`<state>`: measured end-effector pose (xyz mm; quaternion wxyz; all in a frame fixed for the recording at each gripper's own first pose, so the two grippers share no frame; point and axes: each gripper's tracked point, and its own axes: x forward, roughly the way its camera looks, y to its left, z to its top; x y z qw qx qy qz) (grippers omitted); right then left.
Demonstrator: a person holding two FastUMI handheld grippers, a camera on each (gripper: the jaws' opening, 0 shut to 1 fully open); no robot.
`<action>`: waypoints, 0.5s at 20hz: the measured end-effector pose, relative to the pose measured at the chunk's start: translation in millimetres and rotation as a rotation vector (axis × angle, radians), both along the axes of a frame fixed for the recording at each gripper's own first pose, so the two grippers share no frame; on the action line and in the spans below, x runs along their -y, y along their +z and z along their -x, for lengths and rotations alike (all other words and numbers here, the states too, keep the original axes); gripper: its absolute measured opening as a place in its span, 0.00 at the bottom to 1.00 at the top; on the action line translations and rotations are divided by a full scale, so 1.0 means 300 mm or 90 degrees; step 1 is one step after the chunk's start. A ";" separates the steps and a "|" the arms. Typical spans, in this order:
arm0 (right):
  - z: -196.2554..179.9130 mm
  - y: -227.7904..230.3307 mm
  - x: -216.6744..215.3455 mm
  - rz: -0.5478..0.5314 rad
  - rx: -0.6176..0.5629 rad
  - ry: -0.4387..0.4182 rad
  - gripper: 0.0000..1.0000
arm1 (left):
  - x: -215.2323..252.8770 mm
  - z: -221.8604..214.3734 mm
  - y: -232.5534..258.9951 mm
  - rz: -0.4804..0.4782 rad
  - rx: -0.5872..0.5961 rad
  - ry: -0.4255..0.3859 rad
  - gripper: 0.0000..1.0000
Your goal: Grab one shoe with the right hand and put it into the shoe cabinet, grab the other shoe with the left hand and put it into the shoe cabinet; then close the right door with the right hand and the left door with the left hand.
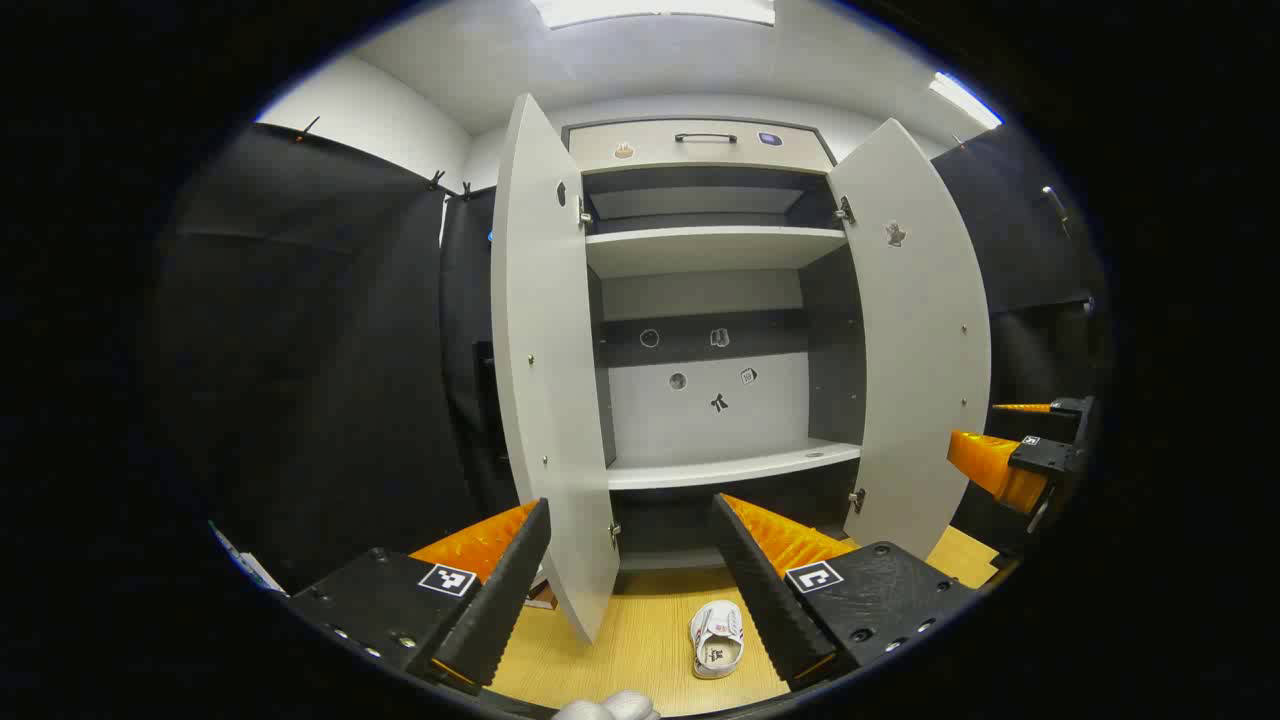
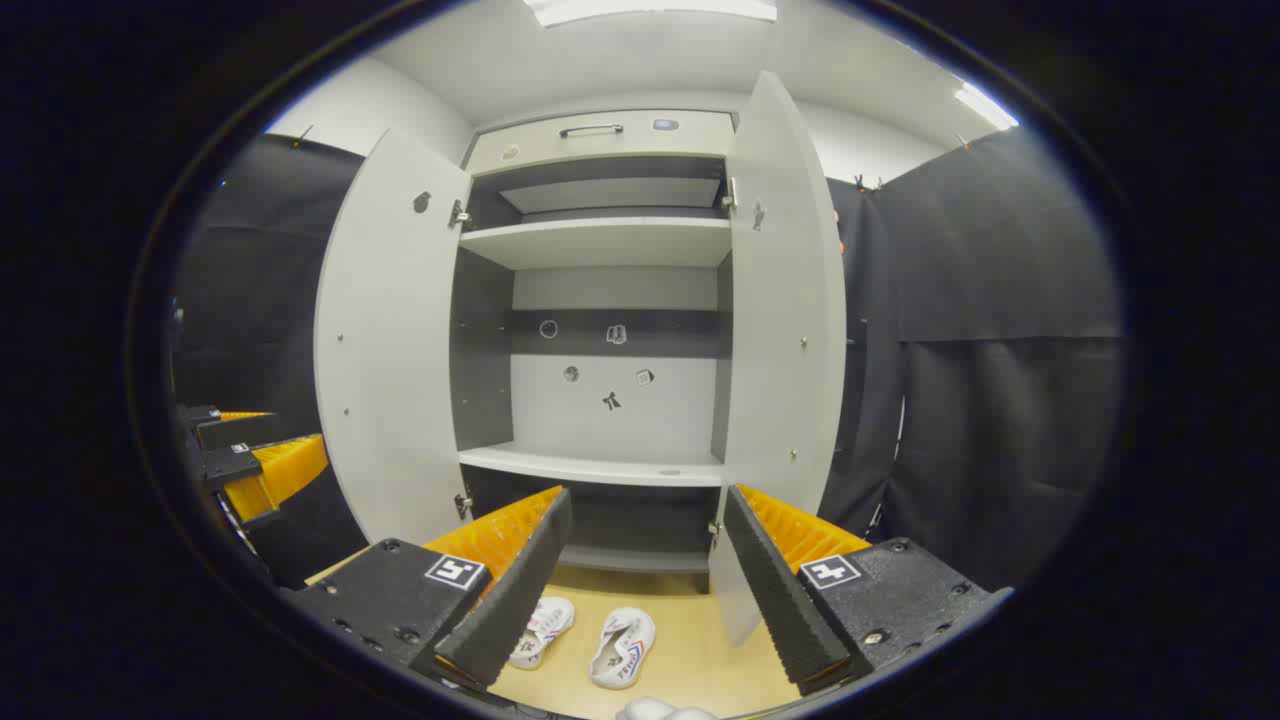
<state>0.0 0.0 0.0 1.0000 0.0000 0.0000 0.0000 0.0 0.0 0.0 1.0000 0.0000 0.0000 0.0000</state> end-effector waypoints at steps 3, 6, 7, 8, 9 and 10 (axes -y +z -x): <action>0.006 0.001 -0.002 0.001 0.001 -0.003 1.00 | -0.003 0.005 -0.001 -0.005 0.001 -0.001 1.00; 0.010 -0.001 -0.006 0.000 -0.002 -0.004 0.99 | -0.006 0.015 0.001 -0.008 0.002 -0.003 1.00; 0.013 -0.003 -0.010 0.000 -0.002 -0.004 0.99 | -0.006 0.015 0.004 -0.008 0.005 -0.004 1.00; 0.015 -0.004 -0.011 0.001 -0.003 -0.005 0.99 | -0.009 0.018 0.004 -0.008 0.005 -0.004 0.96; 0.017 -0.008 -0.014 0.001 -0.004 -0.005 0.99 | -0.011 0.020 0.004 -0.008 0.006 -0.004 0.96; 0.018 -0.012 -0.017 0.002 -0.006 -0.005 0.99 | -0.011 0.023 0.001 -0.007 0.006 -0.005 0.96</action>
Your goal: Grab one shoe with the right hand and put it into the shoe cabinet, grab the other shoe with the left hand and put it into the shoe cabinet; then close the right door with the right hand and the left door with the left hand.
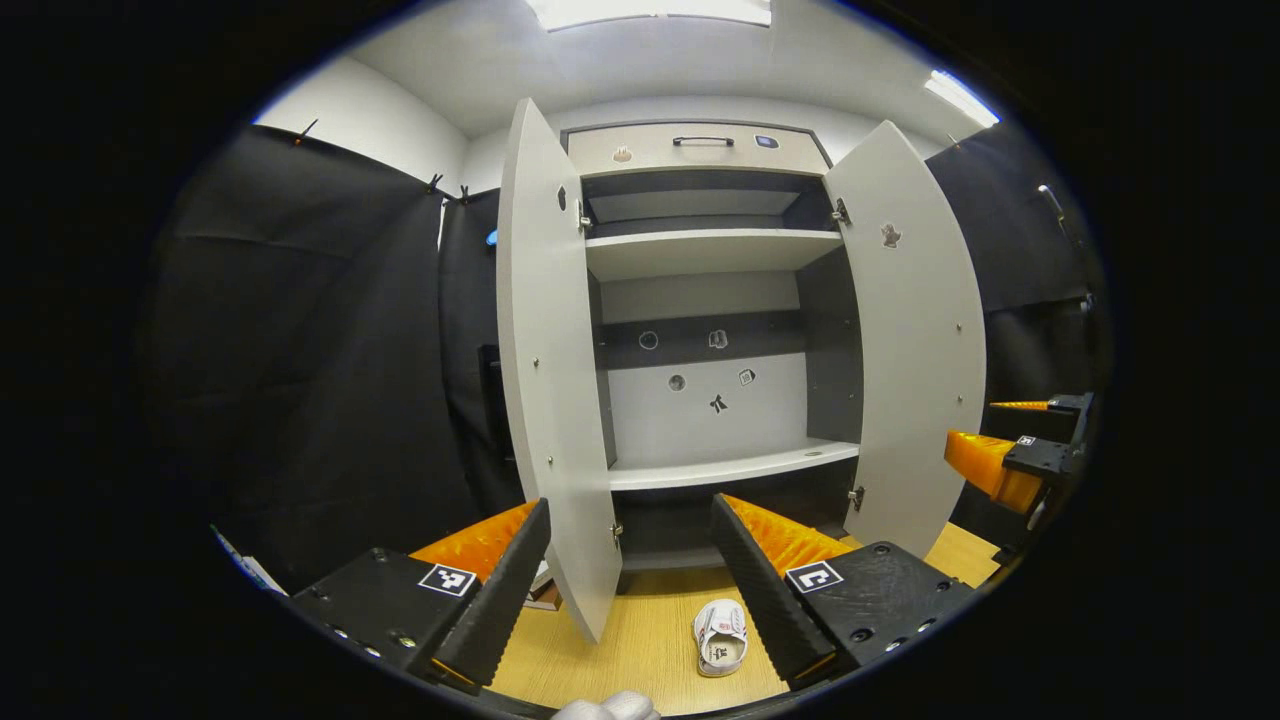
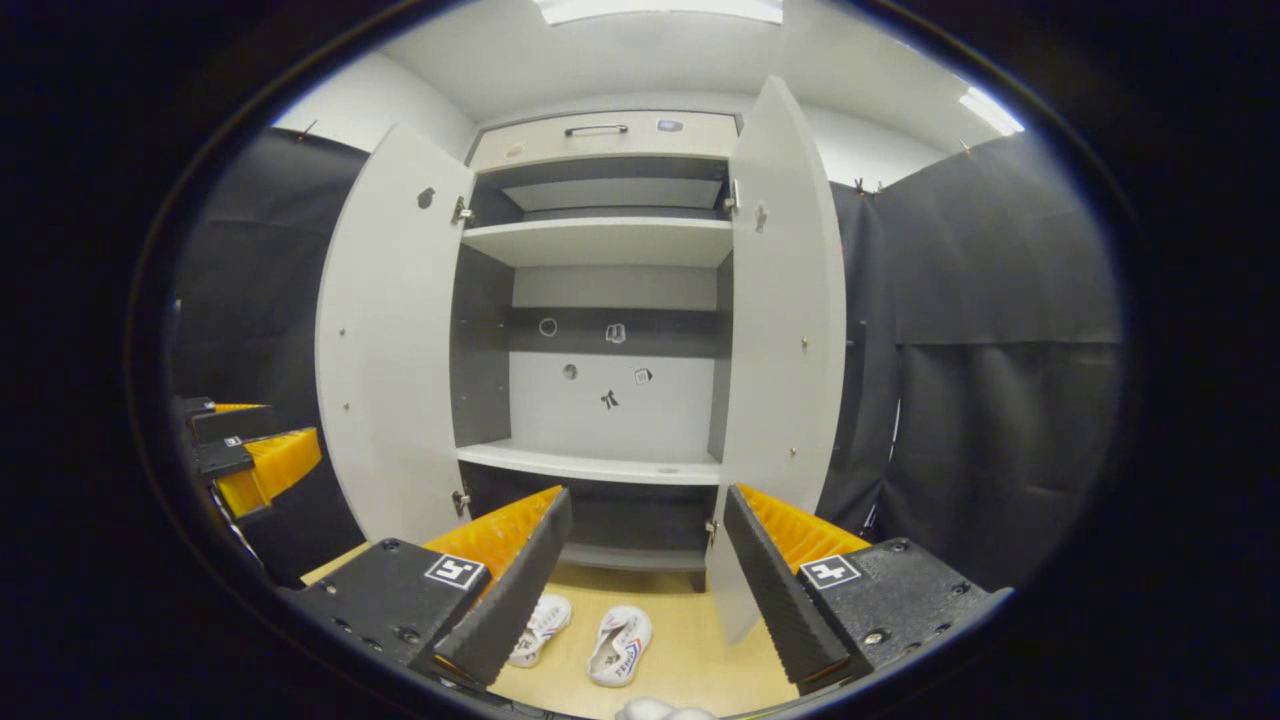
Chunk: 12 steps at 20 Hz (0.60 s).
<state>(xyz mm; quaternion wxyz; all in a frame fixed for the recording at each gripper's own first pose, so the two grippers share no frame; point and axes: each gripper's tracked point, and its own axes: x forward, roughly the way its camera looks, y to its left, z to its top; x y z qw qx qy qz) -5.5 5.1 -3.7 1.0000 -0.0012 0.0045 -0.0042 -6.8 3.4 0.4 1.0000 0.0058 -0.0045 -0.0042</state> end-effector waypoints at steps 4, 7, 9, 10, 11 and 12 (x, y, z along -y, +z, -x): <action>-0.001 -0.105 -0.012 0.016 -0.040 -0.001 0.99 | -0.011 0.006 -0.009 -0.001 -0.004 -0.002 0.96; 0.001 -0.264 -0.038 0.022 -0.106 0.001 0.99 | -0.026 0.020 -0.030 -0.002 -0.012 -0.010 1.00; 0.011 -0.402 -0.065 0.025 -0.162 0.003 0.99 | -0.038 0.033 -0.054 -0.002 -0.020 -0.017 1.00; 0.014 -0.490 -0.085 0.023 -0.197 0.006 0.98 | -0.045 0.042 -0.064 -0.001 -0.023 -0.020 0.96; 0.021 -0.568 -0.097 0.017 -0.228 0.007 0.93 | -0.053 0.054 -0.074 -0.002 -0.026 -0.023 0.96; 0.026 -0.655 -0.120 0.007 -0.265 0.011 0.96 | -0.065 0.061 -0.082 -0.003 -0.029 -0.024 0.96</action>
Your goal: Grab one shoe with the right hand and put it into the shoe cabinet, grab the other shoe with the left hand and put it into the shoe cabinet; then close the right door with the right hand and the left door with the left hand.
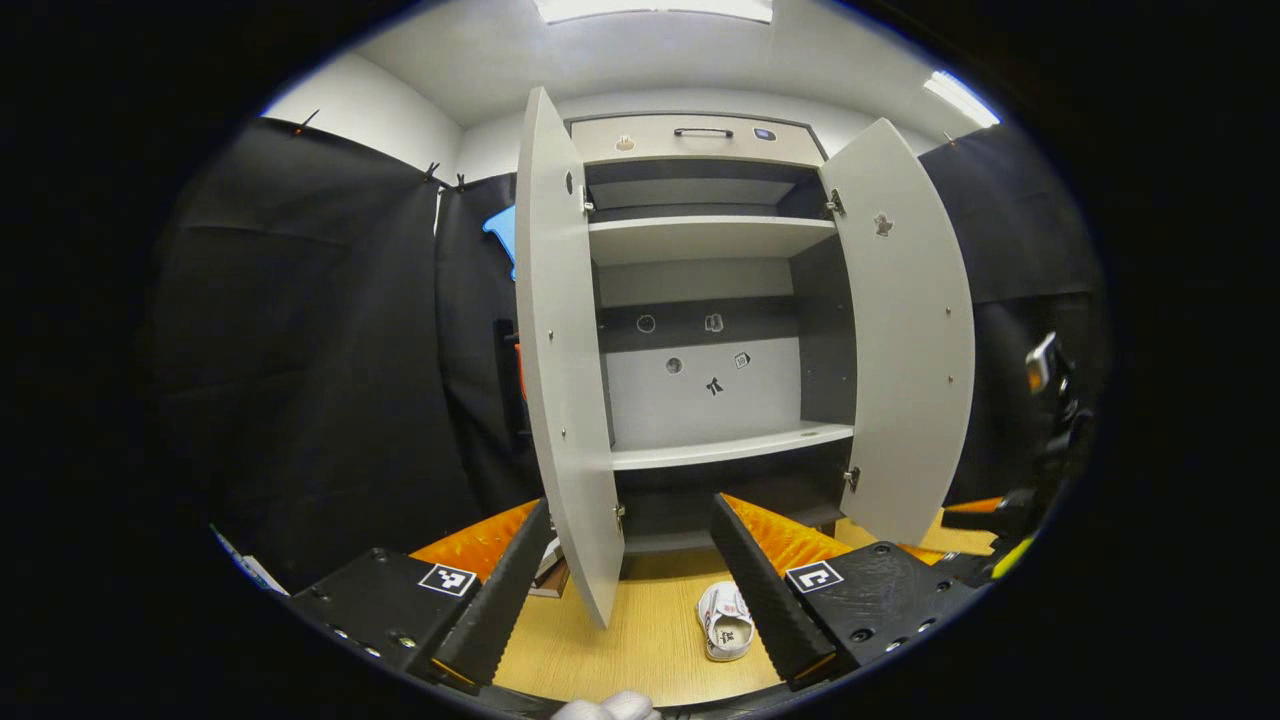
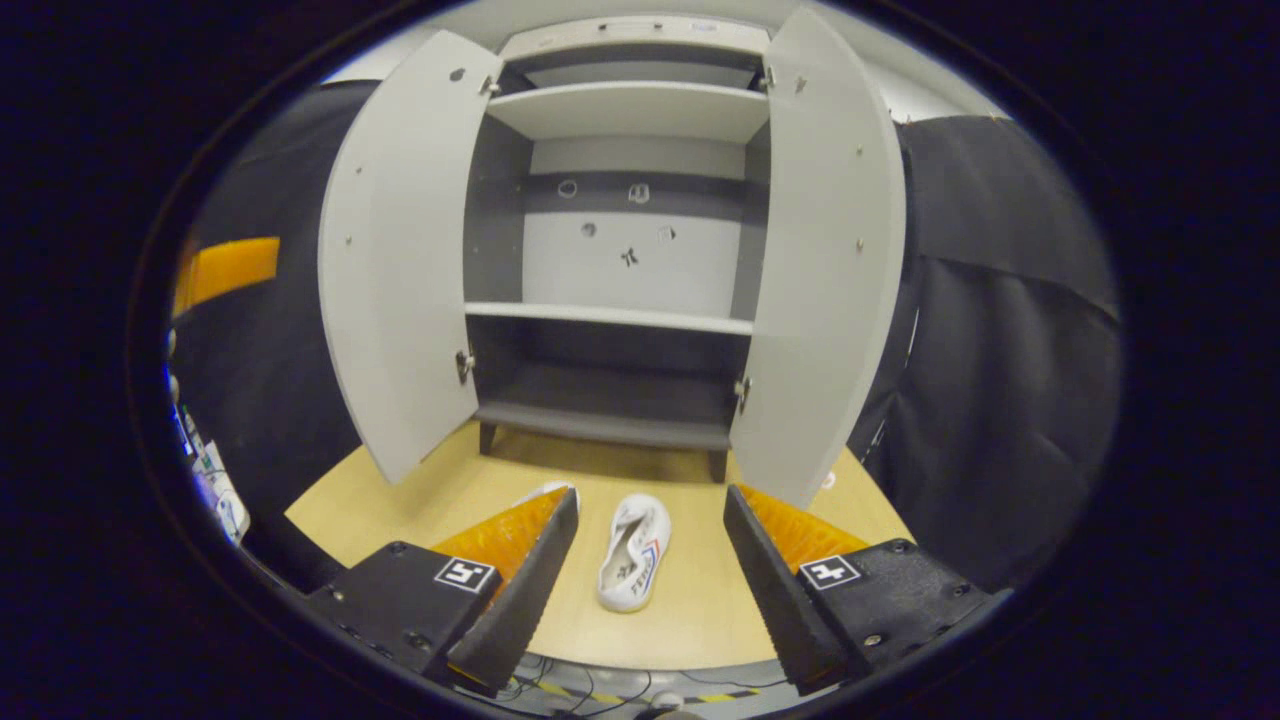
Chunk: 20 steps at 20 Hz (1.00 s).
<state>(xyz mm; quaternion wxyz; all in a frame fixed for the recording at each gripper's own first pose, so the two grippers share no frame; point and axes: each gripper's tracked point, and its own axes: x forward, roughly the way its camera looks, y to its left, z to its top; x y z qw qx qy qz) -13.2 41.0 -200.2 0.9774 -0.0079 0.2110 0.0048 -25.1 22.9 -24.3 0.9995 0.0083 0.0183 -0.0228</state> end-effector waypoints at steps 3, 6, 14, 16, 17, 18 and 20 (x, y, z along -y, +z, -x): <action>-0.012 -0.181 -0.042 -0.018 -0.072 -0.003 0.94 | -0.044 0.005 -0.021 -0.007 -0.008 0.010 0.96; -0.058 -0.334 -0.101 -0.045 -0.133 0.009 0.92 | -0.068 0.010 -0.040 -0.002 -0.020 0.017 1.00; -0.322 -0.633 -0.146 -0.066 -0.217 -0.009 0.80 | -0.136 -0.027 -0.093 -0.004 -0.058 0.075 0.97; -0.386 -0.660 -0.144 -0.073 -0.220 -0.013 0.78 | -0.146 -0.041 -0.099 -0.007 -0.064 0.085 0.97; -0.415 -0.667 -0.132 -0.072 -0.219 -0.017 0.77 | -0.150 -0.048 -0.101 -0.008 -0.066 0.091 0.97; -0.450 -0.676 -0.131 -0.076 -0.220 -0.021 0.76 | -0.154 -0.055 -0.105 -0.007 -0.070 0.096 0.96; -0.504 -0.705 -0.131 -0.085 -0.226 -0.021 0.69 | -0.149 -0.064 -0.114 -0.002 -0.077 0.100 0.96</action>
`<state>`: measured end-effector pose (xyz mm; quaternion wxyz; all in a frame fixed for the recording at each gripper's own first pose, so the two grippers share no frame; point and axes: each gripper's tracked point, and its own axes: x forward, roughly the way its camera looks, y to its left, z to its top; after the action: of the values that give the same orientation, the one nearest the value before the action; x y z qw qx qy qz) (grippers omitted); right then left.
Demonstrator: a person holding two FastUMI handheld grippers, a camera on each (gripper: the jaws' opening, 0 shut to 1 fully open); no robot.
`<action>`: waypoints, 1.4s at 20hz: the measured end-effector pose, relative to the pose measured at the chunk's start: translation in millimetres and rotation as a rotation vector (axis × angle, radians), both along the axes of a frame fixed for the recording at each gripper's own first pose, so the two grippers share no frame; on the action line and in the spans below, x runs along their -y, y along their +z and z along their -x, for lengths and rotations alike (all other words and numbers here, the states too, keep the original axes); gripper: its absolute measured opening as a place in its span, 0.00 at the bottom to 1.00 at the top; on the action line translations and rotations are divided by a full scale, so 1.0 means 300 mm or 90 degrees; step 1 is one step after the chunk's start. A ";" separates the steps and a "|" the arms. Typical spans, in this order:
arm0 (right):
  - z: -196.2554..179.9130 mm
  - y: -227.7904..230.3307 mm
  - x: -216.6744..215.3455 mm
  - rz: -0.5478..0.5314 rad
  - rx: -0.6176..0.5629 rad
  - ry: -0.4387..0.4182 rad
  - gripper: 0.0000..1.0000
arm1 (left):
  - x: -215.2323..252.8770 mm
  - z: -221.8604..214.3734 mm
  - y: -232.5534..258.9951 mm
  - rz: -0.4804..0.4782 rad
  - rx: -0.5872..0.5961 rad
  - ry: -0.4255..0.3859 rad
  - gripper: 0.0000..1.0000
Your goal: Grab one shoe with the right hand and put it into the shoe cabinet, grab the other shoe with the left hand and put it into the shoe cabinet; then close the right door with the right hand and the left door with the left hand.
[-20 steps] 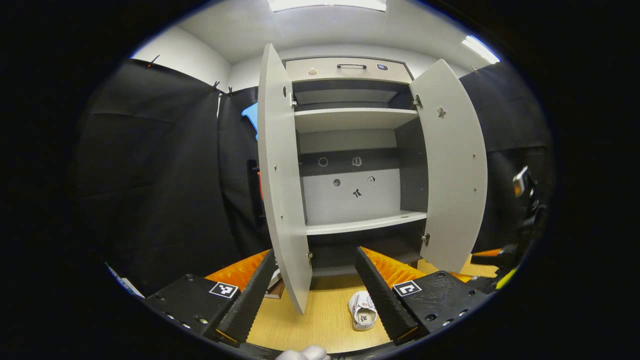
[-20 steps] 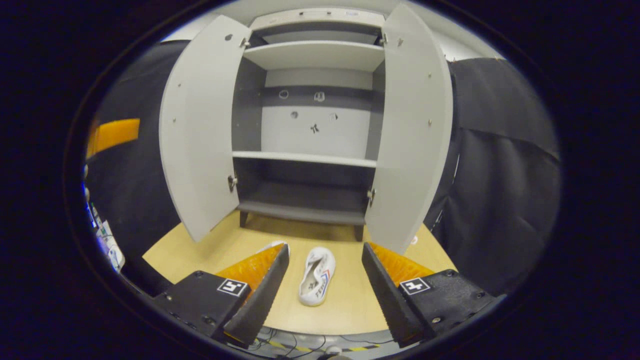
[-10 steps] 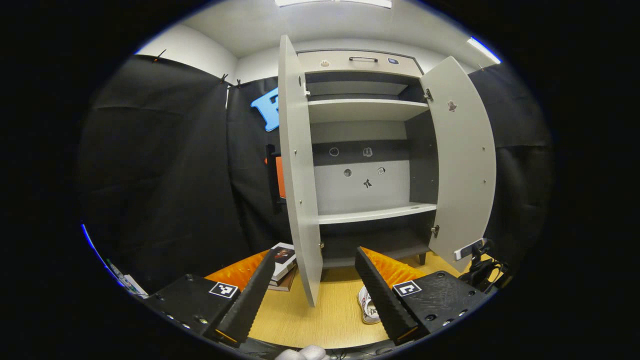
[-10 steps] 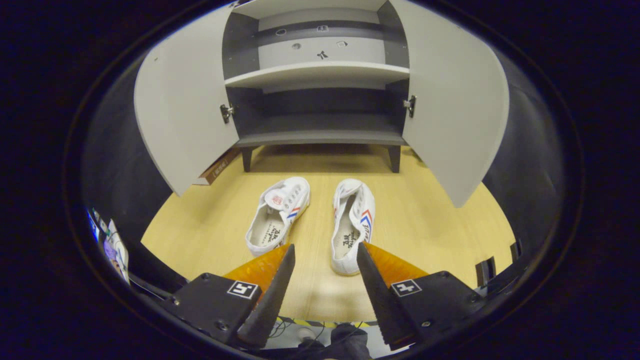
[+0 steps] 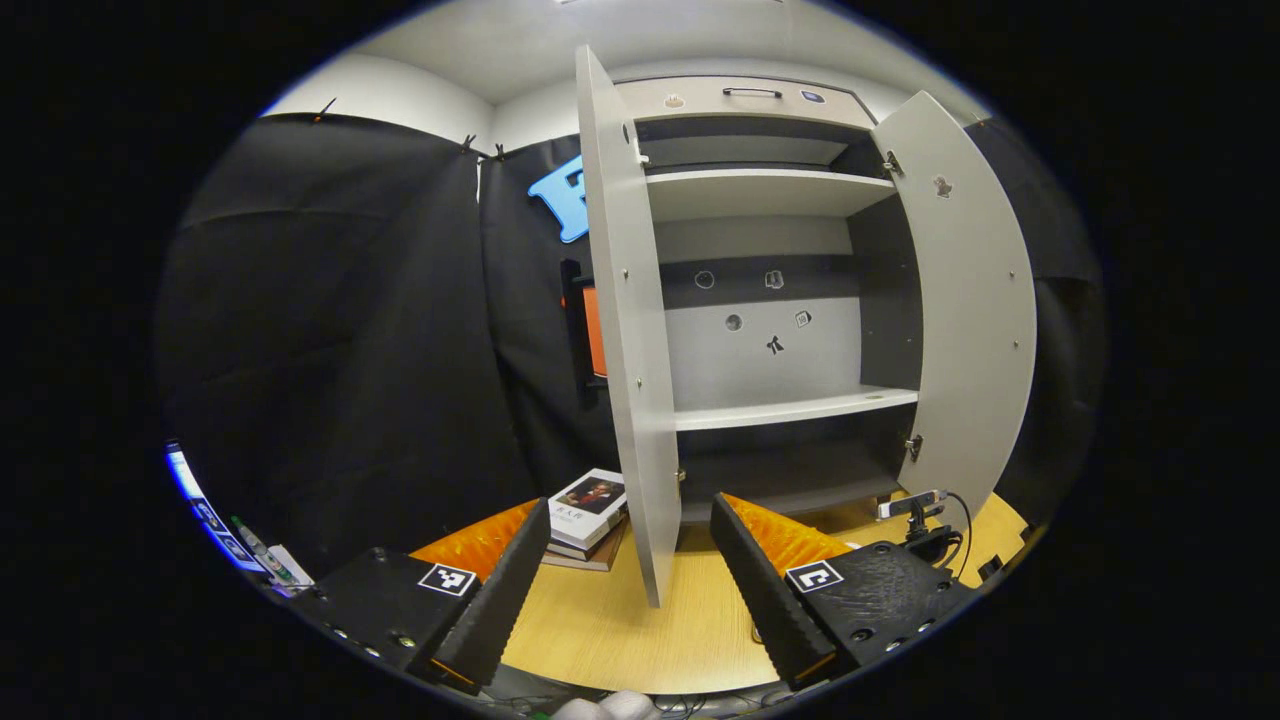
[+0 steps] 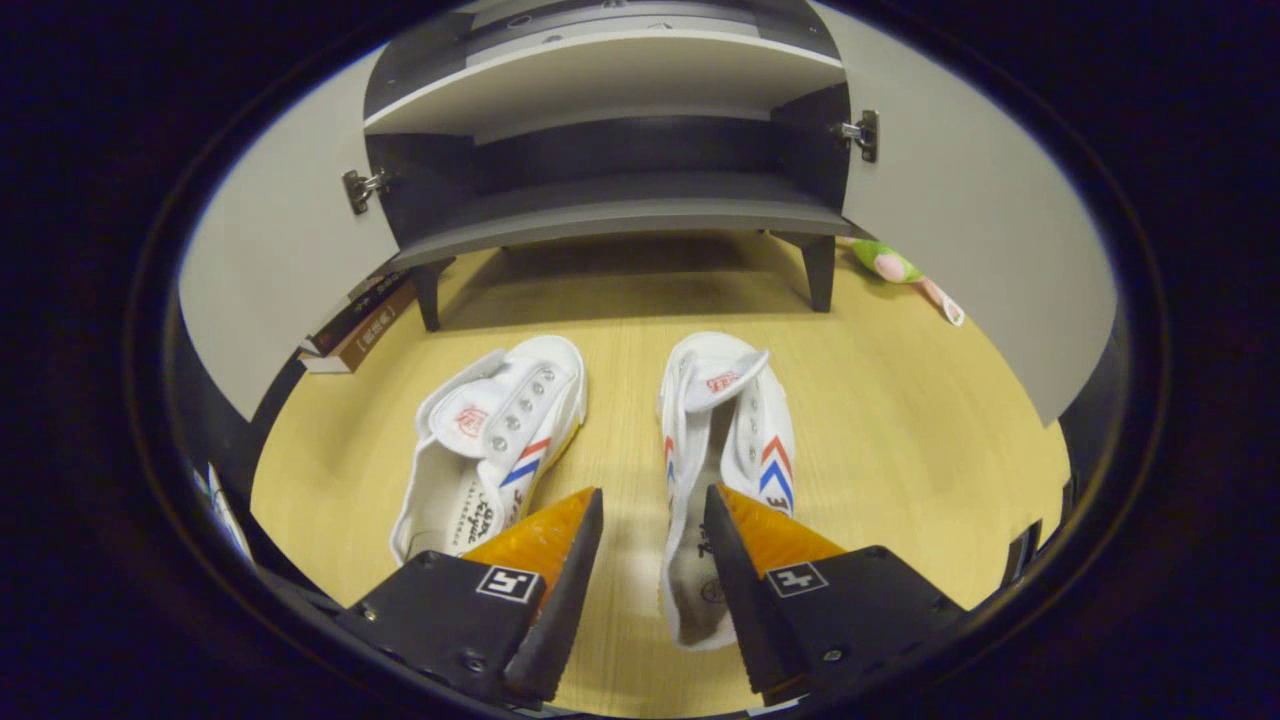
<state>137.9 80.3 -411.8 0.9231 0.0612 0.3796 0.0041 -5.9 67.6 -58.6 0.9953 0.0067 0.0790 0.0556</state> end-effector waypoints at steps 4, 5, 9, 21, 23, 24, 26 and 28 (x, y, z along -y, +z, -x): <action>-0.086 -0.046 -0.008 0.002 0.003 -0.001 0.61 | 0.021 -0.030 -0.026 -0.001 -0.007 0.005 0.96; -0.099 -0.057 -0.007 0.005 0.003 0.001 0.61 | 0.026 -0.034 -0.037 0.000 -0.016 0.007 0.96; -0.122 -0.054 0.044 0.014 0.022 -0.018 0.36 | 0.056 -0.044 -0.063 0.016 -0.035 0.011 0.96; -0.107 0.140 0.072 -0.010 0.044 0.033 0.05 | 0.113 -0.050 -0.021 0.023 -0.013 0.001 0.97; -0.095 0.248 0.074 0.002 0.067 0.048 0.05 | 0.115 -0.045 -0.012 0.026 -0.006 -0.002 0.97; -0.091 0.311 0.070 0.006 0.079 0.056 0.05 | 0.116 -0.042 -0.013 0.028 -0.005 -0.005 0.96; -0.098 0.464 0.059 0.012 0.116 0.074 0.05 | 0.116 -0.033 -0.013 0.030 -0.001 -0.008 0.96; -0.125 0.627 0.049 0.027 0.158 0.093 0.05 | 0.116 -0.029 -0.023 0.033 0.001 -0.011 0.96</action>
<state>175.3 65.5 -223.5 0.9613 0.0133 0.2660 0.0708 2.7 32.9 -65.4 0.9956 -0.0184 0.0798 0.0445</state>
